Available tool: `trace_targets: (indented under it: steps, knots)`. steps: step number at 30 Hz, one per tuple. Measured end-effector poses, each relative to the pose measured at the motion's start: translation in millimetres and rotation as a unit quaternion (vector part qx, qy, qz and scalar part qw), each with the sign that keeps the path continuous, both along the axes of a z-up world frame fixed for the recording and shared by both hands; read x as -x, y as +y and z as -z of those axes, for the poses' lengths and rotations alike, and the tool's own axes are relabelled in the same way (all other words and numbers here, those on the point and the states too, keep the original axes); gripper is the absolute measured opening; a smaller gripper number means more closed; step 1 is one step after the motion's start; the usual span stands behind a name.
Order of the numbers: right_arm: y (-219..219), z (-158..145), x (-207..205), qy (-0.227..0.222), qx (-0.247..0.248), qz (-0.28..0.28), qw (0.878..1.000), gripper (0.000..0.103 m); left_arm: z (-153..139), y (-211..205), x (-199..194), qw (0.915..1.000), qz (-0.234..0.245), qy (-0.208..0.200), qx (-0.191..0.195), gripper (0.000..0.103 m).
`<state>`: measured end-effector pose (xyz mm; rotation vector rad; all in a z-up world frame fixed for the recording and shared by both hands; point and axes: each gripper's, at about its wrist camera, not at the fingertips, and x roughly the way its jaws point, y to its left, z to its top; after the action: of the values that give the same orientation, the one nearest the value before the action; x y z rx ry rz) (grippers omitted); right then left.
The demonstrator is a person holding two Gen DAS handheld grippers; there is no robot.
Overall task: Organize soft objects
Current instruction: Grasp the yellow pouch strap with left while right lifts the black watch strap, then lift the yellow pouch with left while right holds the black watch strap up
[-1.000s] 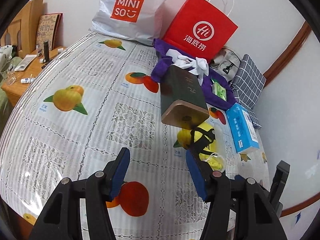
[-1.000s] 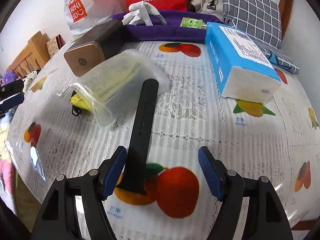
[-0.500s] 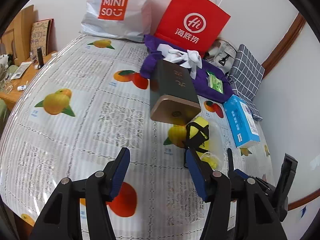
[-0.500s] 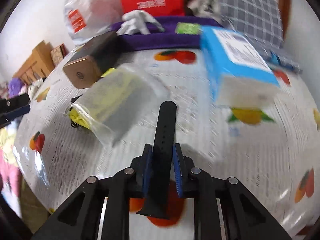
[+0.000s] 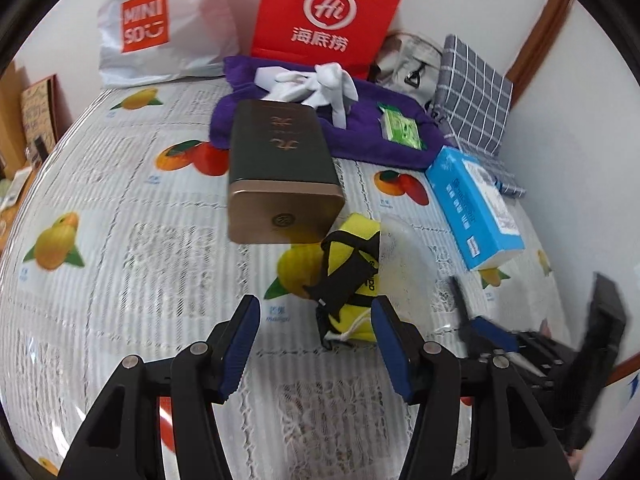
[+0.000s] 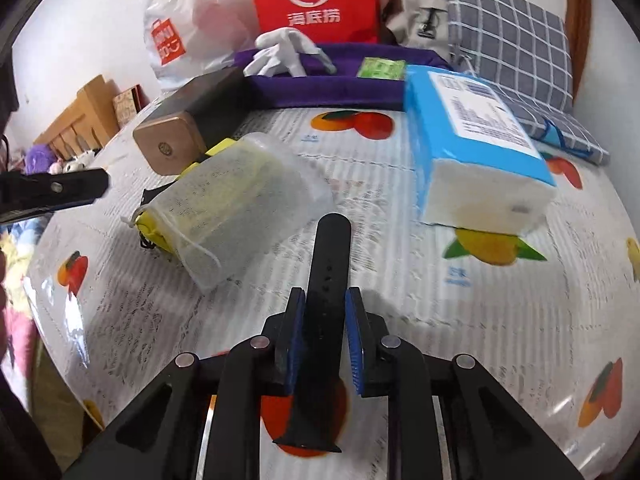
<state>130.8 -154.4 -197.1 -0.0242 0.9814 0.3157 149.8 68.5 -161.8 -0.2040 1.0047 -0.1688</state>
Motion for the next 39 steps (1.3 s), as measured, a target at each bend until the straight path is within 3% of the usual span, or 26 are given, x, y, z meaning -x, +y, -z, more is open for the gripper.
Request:
trace_targets:
  steps: [9, 10, 12, 15, 21, 28, 32, 35, 36, 37, 38, 39]
  knots:
    - [-42, -18, 13, -0.019, 0.005, 0.018, 1.0, 0.021, 21, -26, -35, 0.9979, 0.04, 0.027, -0.043, 0.053]
    - [-49, -18, 14, -0.019, 0.004, 0.021, 1.0, 0.021, 24, -29, -37, 0.9973, 0.048, 0.034, -0.044, 0.038]
    - [-57, -18, 15, -0.021, 0.006, 0.029, 0.999, 0.021, 29, -35, -37, 0.9957, 0.064, 0.048, -0.046, 0.033]
    - [-67, -18, 13, -0.023, 0.0, 0.046, 0.999, 0.021, 23, -40, -26, 0.9954, 0.072, 0.034, -0.053, 0.016]
    - [-71, -10, 7, -0.019, -0.001, 0.048, 0.999, 0.021, 16, -37, -13, 0.9945, 0.074, 0.03, -0.067, 0.016]
    - [-70, 6, 5, 0.003, 0.01, 0.041, 0.999, 0.022, 27, -62, -23, 0.9883, 0.107, 0.032, -0.104, 0.039]
    - [-70, 6, 8, 0.003, 0.019, 0.043, 0.999, 0.045, 30, -74, -24, 0.985, 0.118, 0.021, -0.124, 0.039]
    - [-65, 10, 11, -0.01, 0.038, 0.035, 0.999, 0.047, 29, -79, -22, 0.9825, 0.116, 0.017, -0.145, 0.032]
    - [-63, 10, 11, -0.017, 0.044, 0.034, 0.998, 0.047, 26, -78, -19, 0.983, 0.109, 0.012, -0.147, 0.025]
    - [-62, 11, 12, -0.024, 0.045, 0.034, 0.998, 0.046, 21, -75, -16, 0.9844, 0.102, 0.007, -0.143, 0.009]
    - [-63, 11, 12, -0.027, 0.04, 0.035, 0.998, 0.037, 17, -70, -14, 0.987, 0.097, 0.006, -0.128, 0.009]
    - [-64, 11, 13, -0.032, 0.036, 0.039, 0.998, 0.021, 12, -65, -11, 0.9897, 0.094, 0.004, -0.108, 0.008]
